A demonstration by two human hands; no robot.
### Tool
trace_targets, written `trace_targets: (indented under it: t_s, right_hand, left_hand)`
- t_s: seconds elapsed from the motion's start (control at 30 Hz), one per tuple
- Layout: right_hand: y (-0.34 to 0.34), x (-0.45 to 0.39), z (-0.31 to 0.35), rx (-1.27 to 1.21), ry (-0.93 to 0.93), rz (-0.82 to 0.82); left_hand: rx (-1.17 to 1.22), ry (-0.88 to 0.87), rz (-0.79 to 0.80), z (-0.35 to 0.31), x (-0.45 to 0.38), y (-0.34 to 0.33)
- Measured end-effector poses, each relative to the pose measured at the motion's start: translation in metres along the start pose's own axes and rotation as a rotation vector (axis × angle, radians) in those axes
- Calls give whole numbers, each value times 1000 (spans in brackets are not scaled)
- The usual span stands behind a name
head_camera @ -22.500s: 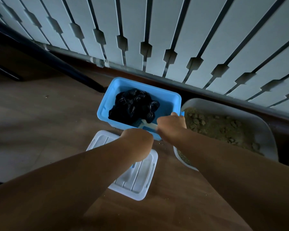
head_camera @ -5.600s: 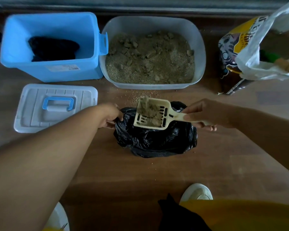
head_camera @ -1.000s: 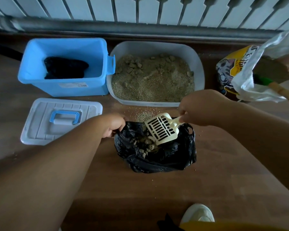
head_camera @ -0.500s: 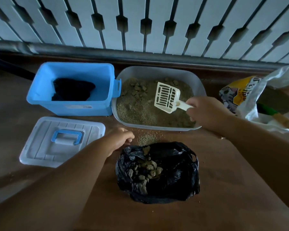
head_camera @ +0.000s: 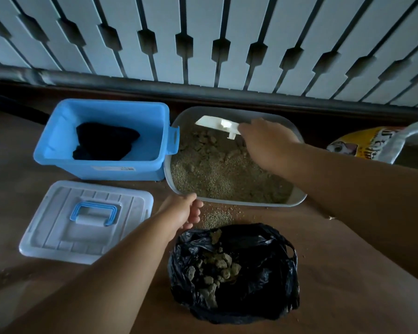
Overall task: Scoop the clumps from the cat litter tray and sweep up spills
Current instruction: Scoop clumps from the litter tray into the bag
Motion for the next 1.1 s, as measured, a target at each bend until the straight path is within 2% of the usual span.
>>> trace_targets:
  t_s: [0.13, 0.33, 0.47, 0.6, 0.73, 0.8, 0.9, 1.0, 1.1]
  right_hand:
    - [-7, -26, 12, 65, -16, 58]
    - [-34, -45, 30, 70, -32, 153]
    - [-53, -23, 44, 48, 55, 175]
    - [-39, 1, 38, 57, 148, 175]
    - [-27, 27, 28, 36, 189, 196]
    - [-20, 34, 16, -28, 132, 164]
    - [-9, 37, -19, -150, -57, 70]
    - [-7, 43, -47, -132, -199, 4]
    - [-11, 48, -63, -98, -267, 38]
  left_hand:
    - [-71, 25, -61, 0, 0, 2]
    - [-157, 5, -62, -2, -2, 5]
    - [-177, 0, -21, -5, 0, 5]
    - [-215, -41, 20, -11, 0, 5]
    - [-215, -97, -15, -10, -1, 6]
    - [-305, -169, -75, -11, -1, 7]
    - [-383, -243, -134, -14, 0, 7]
    - [-413, -272, -163, -15, -2, 8]
    - [-503, -290, -232, -15, -3, 11]
Point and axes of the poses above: each hand's wrist, its own x-axis away from the middle knuckle, its own y-axis out of the back of the hand, z = x × y, the point moved 9 cm from there along -x, towards the middle knuckle, and after that the axes turned 1 degree about y, right-handed, at the moved point
